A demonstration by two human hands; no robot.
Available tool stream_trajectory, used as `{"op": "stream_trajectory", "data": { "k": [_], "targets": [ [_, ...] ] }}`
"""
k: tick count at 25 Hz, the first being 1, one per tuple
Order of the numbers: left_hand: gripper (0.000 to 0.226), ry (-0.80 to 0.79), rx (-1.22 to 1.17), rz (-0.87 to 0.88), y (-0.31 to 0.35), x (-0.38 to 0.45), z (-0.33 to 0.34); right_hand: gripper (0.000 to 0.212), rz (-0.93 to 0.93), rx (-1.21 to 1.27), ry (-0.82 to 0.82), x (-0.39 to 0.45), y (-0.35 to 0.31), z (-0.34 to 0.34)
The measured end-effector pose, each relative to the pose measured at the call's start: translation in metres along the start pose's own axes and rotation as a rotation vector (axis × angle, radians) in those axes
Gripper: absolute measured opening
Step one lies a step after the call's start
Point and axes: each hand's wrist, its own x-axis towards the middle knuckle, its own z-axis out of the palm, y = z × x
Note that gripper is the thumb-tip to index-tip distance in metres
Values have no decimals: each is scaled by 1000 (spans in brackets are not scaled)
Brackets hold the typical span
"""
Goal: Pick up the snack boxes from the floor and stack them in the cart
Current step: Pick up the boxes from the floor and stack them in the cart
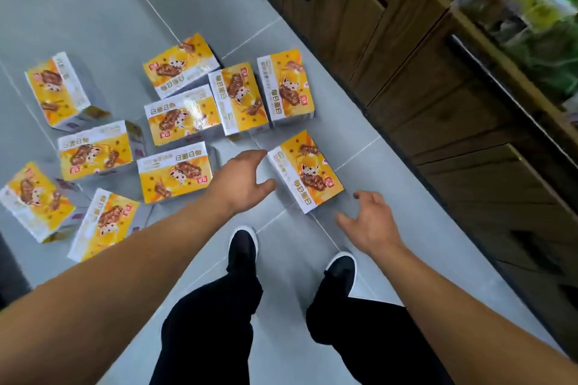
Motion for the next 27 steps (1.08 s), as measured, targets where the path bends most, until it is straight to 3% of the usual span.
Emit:
{"op": "stream_trajectory", "data": {
  "k": [6, 14, 19, 27],
  "targets": [
    [67, -27, 73, 99, -73, 158, 96, 62, 197, 227, 116, 157, 17, 110],
    [73, -88, 20, 133, -119, 292, 188, 91, 440, 541, 229, 261, 65, 192],
    [38, -269, -236, 71, -123, 305, 200, 62, 536, 754, 377, 290, 62, 189],
    [42, -247, -1099, -59, -144, 236, 177, 31, 307, 932, 468, 247, 32, 152]
  ]
}}
